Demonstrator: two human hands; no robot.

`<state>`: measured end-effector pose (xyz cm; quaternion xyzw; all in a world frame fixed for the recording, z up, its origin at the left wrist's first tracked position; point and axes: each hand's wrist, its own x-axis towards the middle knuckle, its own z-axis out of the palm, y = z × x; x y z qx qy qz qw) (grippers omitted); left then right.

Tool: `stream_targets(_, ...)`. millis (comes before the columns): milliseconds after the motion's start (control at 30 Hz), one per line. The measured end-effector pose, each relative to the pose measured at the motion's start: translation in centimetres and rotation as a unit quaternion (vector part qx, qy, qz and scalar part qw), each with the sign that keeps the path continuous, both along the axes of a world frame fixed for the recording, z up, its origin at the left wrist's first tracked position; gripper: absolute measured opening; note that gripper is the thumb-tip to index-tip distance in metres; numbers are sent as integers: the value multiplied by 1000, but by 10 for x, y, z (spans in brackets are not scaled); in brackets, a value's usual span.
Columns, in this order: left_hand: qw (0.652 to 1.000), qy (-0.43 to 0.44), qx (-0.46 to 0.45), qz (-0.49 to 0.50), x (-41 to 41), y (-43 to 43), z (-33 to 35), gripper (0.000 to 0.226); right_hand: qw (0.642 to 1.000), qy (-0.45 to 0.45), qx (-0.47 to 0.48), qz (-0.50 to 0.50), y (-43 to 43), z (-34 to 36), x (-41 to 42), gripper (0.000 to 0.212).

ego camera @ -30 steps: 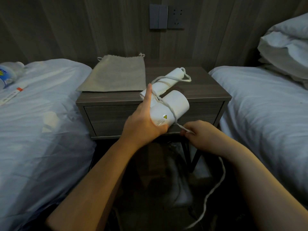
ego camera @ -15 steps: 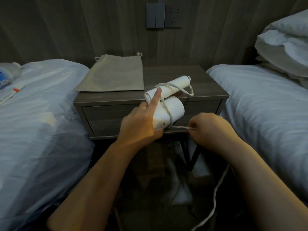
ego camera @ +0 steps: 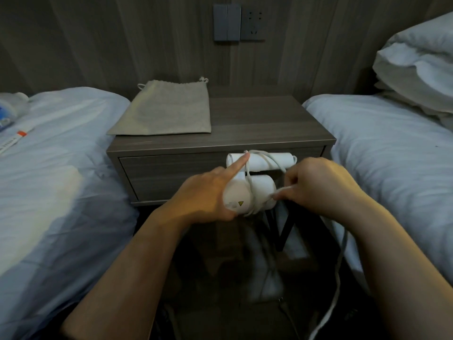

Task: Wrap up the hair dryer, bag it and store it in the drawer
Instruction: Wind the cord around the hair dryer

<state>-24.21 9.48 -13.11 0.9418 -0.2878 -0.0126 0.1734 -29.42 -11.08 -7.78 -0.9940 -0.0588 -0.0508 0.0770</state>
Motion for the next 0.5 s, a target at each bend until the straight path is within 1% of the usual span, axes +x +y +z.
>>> stream_targets(100, 1000, -25, 19, 0, 0, 1, -3, 114, 986, 90, 119, 70, -12, 2, 2, 16)
stream_targets(167, 999, -29, 23, 5, 2, 1, -4, 115, 975, 110, 167, 97, -19, 1, 3, 20)
stream_targets(200, 999, -25, 20, 6, 2, 2, -4, 115, 976, 89, 174, 96, -21, -2, 4, 20)
stream_targets(233, 1000, -20, 14, 4, 3, 2, -4, 115, 982, 37, 170, 80, -20, -5, 6, 16)
stream_targets(267, 1000, -17, 11, 2, 3, 3, -4, 115, 987, -36, 147, 50, -19, -8, 7, 10)
stream_targets(300, 1000, -16, 9, -1, 3, 2, -3, 115, 987, -109, 116, 14, -17, -10, 8, 11)
stream_targets(333, 1000, -15, 10, -6, 2, 2, -4, 114, 982, -163, 90, -15, -15, -12, 9, 23)
stream_targets(367, 1000, -12, 9, -13, 1, 2, -4, 114, 977, -195, 76, -34, -13, -13, 9, 34)
stream_targets(400, 1000, -8, 9, -21, 0, 1, -4, 113, 974, -210, 74, -45, -12, -14, 9, 40)
stream_targets(433, 999, -7, 9, -31, -1, 0, -5, 112, 974, -206, 81, -47, -12, -14, 9, 43)
stream_targets(500, 998, -26, 23, -54, -4, -2, -7, 111, 980, -161, 117, -29, -12, -14, 12, 43)
